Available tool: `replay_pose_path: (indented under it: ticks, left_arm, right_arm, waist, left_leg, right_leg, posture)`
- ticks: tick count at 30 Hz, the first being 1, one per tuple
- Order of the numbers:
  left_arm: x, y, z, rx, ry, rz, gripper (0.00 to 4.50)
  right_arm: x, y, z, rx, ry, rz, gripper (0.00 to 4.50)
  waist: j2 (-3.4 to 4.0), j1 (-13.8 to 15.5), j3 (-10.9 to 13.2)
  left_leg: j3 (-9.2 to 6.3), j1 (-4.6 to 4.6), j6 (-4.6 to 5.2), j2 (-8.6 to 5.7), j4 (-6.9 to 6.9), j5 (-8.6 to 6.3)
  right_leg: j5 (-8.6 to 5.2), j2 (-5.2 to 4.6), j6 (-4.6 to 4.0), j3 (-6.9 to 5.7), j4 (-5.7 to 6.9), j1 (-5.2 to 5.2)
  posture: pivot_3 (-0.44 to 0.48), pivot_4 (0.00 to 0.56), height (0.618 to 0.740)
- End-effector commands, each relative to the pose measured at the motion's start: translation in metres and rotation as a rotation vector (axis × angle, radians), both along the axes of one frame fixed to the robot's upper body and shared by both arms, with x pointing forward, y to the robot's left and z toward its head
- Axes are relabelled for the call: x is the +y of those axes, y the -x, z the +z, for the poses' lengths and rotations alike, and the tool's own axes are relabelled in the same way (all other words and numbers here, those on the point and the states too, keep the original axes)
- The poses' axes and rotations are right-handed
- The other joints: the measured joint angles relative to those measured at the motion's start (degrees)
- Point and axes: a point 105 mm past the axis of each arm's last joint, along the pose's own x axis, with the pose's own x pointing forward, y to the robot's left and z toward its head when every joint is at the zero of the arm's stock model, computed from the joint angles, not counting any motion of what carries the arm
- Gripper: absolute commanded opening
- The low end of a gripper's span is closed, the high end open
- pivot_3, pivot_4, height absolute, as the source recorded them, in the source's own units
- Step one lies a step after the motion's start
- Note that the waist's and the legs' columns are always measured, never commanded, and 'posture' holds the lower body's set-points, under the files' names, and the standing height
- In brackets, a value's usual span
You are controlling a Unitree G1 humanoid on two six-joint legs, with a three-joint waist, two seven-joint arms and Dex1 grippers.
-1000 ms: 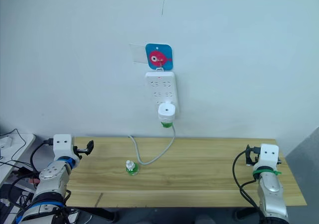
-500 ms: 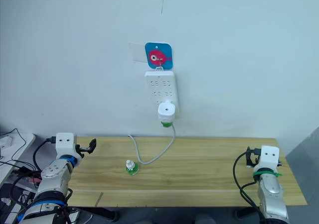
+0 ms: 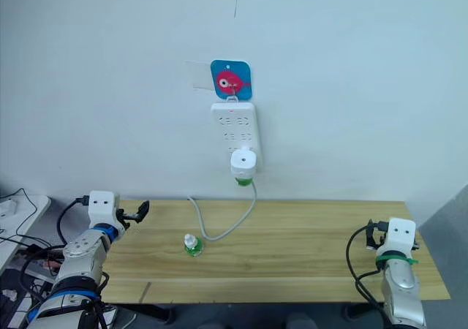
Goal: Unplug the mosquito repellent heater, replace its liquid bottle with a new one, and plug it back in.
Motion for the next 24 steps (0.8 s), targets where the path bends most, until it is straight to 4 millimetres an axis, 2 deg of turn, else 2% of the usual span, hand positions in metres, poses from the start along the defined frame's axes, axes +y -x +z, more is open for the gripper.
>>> replay_pose_path:
  ticks: [1, 6, 9, 12, 14, 17, 20, 23, 24]
  left_arm:
    - [-0.026, -0.010, 0.048, -0.106, 0.014, -0.264, 4.48]
    - [-0.065, -0.019, 0.104, -0.135, 0.032, -0.574, 4.48]
    - [-0.094, -0.024, 0.134, -0.149, 0.016, -0.745, 4.48]
    - [-0.119, -0.029, 0.152, -0.157, 0.005, -0.862, 4.48]
    - [-0.131, -0.035, 0.161, -0.161, -0.003, -0.909, 4.48]
    - [-0.141, -0.044, 0.169, -0.173, -0.002, -0.947, 4.48]
    - [-0.146, -0.049, 0.171, -0.171, -0.002, -0.982, 3.90]
    - [-0.153, -0.057, 0.170, -0.173, -0.022, -0.988, 3.03]
    - [-0.156, -0.060, 0.171, -0.175, -0.024, -0.988, 3.03]
  right_arm:
    - [0.036, -0.013, 0.036, -0.080, 0.020, 0.192, 4.50]
    - [0.101, -0.008, 0.079, -0.143, -0.031, 0.491, 4.50]
    - [0.128, 0.002, 0.103, -0.186, -0.066, 0.602, 4.50]
    - [0.151, 0.009, 0.123, -0.225, -0.115, 0.695, 4.50]
    - [0.160, 0.011, 0.131, -0.245, -0.124, 0.724, 4.50]
    - [0.163, 0.010, 0.134, -0.243, -0.128, 0.721, 4.50]
    - [0.167, 0.012, 0.134, -0.240, -0.122, 0.731, 4.50]
    - [0.169, 0.014, 0.135, -0.240, -0.121, 0.731, 4.50]
    - [0.170, 0.014, 0.135, -0.241, -0.121, 0.731, 4.50]
  waist:
    - [0.03, 0.0, 0.5]
    - [0.06, 0.1, 1.6]
    - [0.03, 0.5, 2.4]
    - [0.00, 0.4, 2.9]
    - [-0.04, 0.2, 3.6]
    - [-0.09, 0.0, 4.3]
    - [-0.10, -0.8, 4.7]
    - [-0.05, -1.4, 5.2]
    - [-0.03, -1.4, 5.4]
  left_leg:
    - [0.00, 0.00, 0.00, 0.01, 0.01, 0.00]
    - [-0.11, -0.07, 0.00, 0.10, 0.02, 0.00]
    - [-0.16, -0.10, -0.01, 0.09, 0.08, 0.01]
    - [-0.21, -0.17, 0.00, 0.09, 0.10, 0.01]
    - [-0.23, -0.17, -0.01, 0.09, 0.14, 0.01]
    - [-0.34, -0.23, -0.01, 0.10, 0.27, 0.01]
    - [-0.36, -0.38, 0.00, 0.10, 0.29, 0.01]
    - [-0.66, -0.67, 0.00, 0.13, 0.47, 0.01]
    - [-0.83, -0.89, 0.00, 0.15, 0.64, 0.00]
  right_leg:
    - [0.00, 0.00, 0.00, 0.00, 0.01, 0.00]
    - [-0.01, 0.09, -0.02, -0.10, 0.01, -0.02]
    - [-0.01, 0.09, -0.02, -0.16, 0.01, 0.00]
    - [-0.01, 0.09, -0.02, -0.23, -0.05, 0.01]
    - [-0.01, 0.09, -0.02, -0.25, -0.02, 0.00]
    - [-0.01, 0.09, -0.02, -0.37, 0.01, -0.02]
    - [0.00, 0.09, -0.03, -0.39, -0.01, -0.11]
    - [0.00, 0.09, -0.04, -0.71, -0.03, -0.19]
    - [0.00, 0.09, -0.05, -0.90, -0.02, -0.27]
  posture:
    - [0.095, 0.107, 0.740]
    - [0.109, 0.133, 0.740]
    - [0.104, 0.143, 0.740]
    - [0.096, 0.153, 0.740]
    - [0.081, 0.159, 0.740]
    - [0.054, 0.169, 0.740]
    - [0.054, 0.169, 0.740]
    - [0.031, 0.174, 0.740]
    - [0.015, 0.177, 0.740]
